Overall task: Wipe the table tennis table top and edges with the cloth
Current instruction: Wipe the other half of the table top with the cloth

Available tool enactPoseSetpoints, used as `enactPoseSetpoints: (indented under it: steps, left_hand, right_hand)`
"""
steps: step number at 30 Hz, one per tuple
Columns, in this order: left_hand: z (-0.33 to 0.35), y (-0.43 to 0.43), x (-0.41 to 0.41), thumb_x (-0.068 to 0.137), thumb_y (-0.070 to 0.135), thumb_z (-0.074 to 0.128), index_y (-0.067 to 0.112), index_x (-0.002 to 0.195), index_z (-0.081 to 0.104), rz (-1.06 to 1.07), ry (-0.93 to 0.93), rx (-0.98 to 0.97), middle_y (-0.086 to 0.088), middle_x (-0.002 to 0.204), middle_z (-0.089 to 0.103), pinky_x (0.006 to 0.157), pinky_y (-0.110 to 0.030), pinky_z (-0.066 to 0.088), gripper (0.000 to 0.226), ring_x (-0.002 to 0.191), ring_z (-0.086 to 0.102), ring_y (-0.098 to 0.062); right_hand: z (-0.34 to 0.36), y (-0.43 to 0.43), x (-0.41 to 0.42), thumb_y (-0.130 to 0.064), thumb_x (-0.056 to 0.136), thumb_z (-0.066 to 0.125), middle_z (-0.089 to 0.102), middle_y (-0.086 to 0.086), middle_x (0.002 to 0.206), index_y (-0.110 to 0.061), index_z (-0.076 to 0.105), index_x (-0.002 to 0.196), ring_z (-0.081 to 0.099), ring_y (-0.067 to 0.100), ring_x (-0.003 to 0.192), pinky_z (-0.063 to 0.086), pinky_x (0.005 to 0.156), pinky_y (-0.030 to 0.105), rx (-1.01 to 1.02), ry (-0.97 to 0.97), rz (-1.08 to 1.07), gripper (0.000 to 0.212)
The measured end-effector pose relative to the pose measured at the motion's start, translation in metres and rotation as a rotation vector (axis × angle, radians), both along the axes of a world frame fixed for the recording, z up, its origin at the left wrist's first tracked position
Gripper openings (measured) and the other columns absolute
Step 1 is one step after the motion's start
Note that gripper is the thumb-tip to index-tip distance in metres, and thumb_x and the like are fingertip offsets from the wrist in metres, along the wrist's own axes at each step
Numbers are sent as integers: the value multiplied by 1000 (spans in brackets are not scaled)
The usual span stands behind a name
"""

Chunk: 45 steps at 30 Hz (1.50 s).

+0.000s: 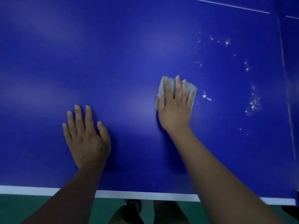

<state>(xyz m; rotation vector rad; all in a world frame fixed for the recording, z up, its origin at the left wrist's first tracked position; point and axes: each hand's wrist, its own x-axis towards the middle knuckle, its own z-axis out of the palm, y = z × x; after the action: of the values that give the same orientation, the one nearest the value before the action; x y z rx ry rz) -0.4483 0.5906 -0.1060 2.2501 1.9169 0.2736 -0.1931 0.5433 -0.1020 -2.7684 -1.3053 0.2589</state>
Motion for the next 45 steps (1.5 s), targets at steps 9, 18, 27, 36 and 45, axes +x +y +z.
enactPoseSetpoints:
  steps: [9,18,27,36,45]
  left_hand:
    - [13,31,83,106,28,56,4,156,48,-1,-159,126,-16,164,49,135,-51,13,56,159,36,-36]
    - [-11,96,254,113,47,35,14,168,35,24,-15,109,-9,178,25,134,-56,8,64,166,16,-34]
    - [-14,100,257,109,49,38,15,166,40,50,6,116,-9,177,29,134,-55,12,66,165,20,-33]
    - [-5,100,260,107,48,39,14,166,40,56,15,41,-8,177,27,135,-54,8,69,166,16,-32]
    - [-5,101,258,106,43,44,11,164,43,54,-6,62,-11,175,31,134,-57,10,66,165,20,-35]
  right_hand:
    - [-6,5,48,-54,112,31,20,0,178,-26,28,169,13,24,166,9,133,55,84,-4,295,63]
    - [-7,144,177,-58,112,25,4,-5,180,-33,11,171,-1,21,166,-10,132,48,24,13,268,66]
    - [-12,106,162,-53,113,27,17,4,178,-25,23,170,12,28,166,8,133,54,103,-44,330,64]
    - [-6,244,251,-64,109,21,10,-5,180,-38,15,170,6,22,166,2,131,57,3,-28,502,67]
    - [-4,125,238,-54,113,25,19,4,178,-26,23,170,13,30,165,10,130,62,99,-54,424,63]
